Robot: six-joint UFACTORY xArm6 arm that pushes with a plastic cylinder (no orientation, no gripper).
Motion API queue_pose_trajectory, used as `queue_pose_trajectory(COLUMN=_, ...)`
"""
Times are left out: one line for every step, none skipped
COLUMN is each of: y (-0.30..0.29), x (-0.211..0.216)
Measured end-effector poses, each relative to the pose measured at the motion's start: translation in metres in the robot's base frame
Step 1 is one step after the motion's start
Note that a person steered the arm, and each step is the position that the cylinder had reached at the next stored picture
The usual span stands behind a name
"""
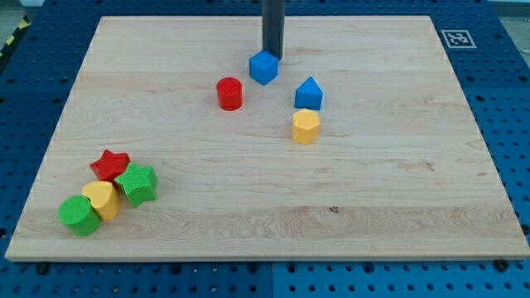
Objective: Push the blue cube closer to the red circle
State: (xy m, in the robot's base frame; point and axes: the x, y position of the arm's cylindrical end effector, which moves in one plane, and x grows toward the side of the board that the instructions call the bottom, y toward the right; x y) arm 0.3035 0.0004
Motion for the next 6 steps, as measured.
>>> queue_pose_trajectory(y=-0.006, x=0.015)
queue_pose_trajectory(y=-0.006, x=0.015)
queue_pose_trajectory(y=-0.006, x=0.018)
queue_pose_trajectory(y=-0.006, x=0.033)
queue_pose_trajectory(y=-0.006, x=0.052)
queue_pose_trajectory(y=-0.006, x=0.073)
